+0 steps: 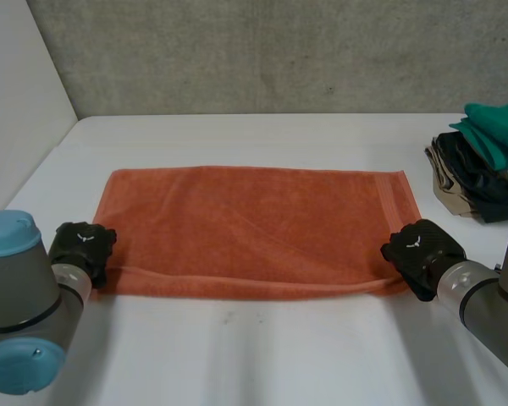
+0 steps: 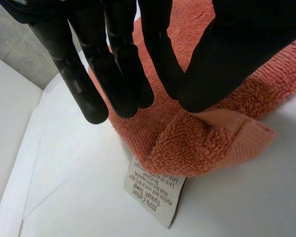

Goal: Fold the laundry.

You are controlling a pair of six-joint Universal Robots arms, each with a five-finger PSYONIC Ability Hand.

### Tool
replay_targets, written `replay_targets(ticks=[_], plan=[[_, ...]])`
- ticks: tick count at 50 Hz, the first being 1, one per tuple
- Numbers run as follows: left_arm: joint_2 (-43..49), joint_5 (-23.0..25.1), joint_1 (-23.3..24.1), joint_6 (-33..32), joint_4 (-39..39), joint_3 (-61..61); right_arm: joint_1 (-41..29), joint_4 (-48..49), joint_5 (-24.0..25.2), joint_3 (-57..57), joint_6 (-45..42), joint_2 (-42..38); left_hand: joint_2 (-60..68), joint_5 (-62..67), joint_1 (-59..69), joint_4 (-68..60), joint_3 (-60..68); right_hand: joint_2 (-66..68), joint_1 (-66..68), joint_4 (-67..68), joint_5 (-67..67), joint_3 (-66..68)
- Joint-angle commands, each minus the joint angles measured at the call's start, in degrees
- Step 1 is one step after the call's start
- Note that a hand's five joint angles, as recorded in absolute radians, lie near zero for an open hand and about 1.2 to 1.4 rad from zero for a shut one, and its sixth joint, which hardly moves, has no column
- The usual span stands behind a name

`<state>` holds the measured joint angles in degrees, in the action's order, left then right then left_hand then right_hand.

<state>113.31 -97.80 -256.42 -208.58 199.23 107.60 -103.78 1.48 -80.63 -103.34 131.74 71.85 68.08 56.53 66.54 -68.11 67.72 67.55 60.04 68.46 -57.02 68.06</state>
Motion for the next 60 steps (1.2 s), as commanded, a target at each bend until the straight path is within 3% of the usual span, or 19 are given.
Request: replay_targets(ticks=[1, 3, 6, 10, 20, 31, 32, 33, 37, 48, 57, 60], plan=[[-6.0, 0.3, -0.1, -1.0, -0.6, 3.5, 0.6, -0.8, -0.3, 1.6, 1.1, 0.0, 11.9, 13.5, 13.5, -11.9, 12.3, 12.5, 20.0, 11.5, -13.0, 11.9], [-7.2, 0.3, -0.3, -1.4, -0.6, 3.8, 1.5, -1.0, -0.4, 2.8, 3.4, 0.2, 11.9, 13.5, 13.5, -11.9, 12.3, 12.5, 20.0, 11.5, -13.0, 11.9], [-8.2, 0.4, -1.1, -1.8, -0.5, 3.6, 2.9, -2.0, -0.4, 4.2, 8.4, 0.2, 11.9, 13.5, 13.5, -11.9, 12.3, -16.0, -8.5, -16.9, 15.5, -16.5], [-7.9, 1.4, -3.0, -2.0, -0.6, 2.4, 5.5, -4.1, 0.0, 6.0, 15.4, 0.2, 11.9, 13.5, 13.5, -11.9, 12.3, -32.3, -24.8, -33.2, 31.8, -32.8], [-3.4, 2.9, -2.5, -2.1, -0.9, -1.6, 11.7, -11.8, 4.2, 7.4, 19.3, 0.3, 11.9, 13.5, 13.5, -11.9, 12.3, -45.0, -37.5, -45.9, 44.5, -45.5], [-2.0, 3.0, -1.9, -1.8, -4.2, -2.0, 13.8, -14.1, 5.1, 6.9, 19.8, 0.2, 10.1, 11.7, 11.7, -10.1, 10.5, -46.0, -38.5, -46.9, 45.5, -46.5], [-2.2, 3.0, -1.6, -1.5, -4.8, -1.8, 13.7, -14.1, 4.9, 6.3, 19.8, 0.1, 2.4, 4.0, 4.0, -2.4, 2.8, -45.5, -38.0, -46.4, 45.0, -46.0], [-2.9, 3.1, -1.4, -1.0, -6.0, -1.3, 13.6, -14.1, 4.8, 6.0, 19.9, 0.0, -13.0, -11.4, -11.4, 13.0, -12.6, -45.0, -37.5, -45.9, 44.5, -45.5], [-7.5, 3.1, -2.0, -0.2, -7.6, 0.8, 13.6, -13.6, 5.1, 3.4, 20.8, 0.2, -27.9, -26.4, -26.4, 27.9, -27.5, -42.0, -34.5, -42.9, 41.5, -42.5], [-15.7, 6.2, -0.3, 5.4, -7.6, 7.0, 13.3, -10.0, 8.0, -4.1, 25.0, 2.5, -35.7, -34.1, -34.1, 35.7, -35.3, -42.0, -34.5, -42.9, 41.5, -42.5], [-12.5, 7.0, 0.2, 4.9, -7.5, 9.0, 13.2, -3.4, 8.6, -6.8, 25.5, 1.6, -38.3, -36.8, -36.8, 38.4, -38.0, -38.0, -30.4, -38.9, 37.4, -38.5], [-11.0, 7.0, 0.2, 4.8, -7.3, 8.9, 13.1, -1.5, 8.5, -6.8, 25.5, 0.5, -38.9, -37.3, -37.3, 38.9, -38.5, -30.1, -22.6, -31.0, 29.5, -30.6]])
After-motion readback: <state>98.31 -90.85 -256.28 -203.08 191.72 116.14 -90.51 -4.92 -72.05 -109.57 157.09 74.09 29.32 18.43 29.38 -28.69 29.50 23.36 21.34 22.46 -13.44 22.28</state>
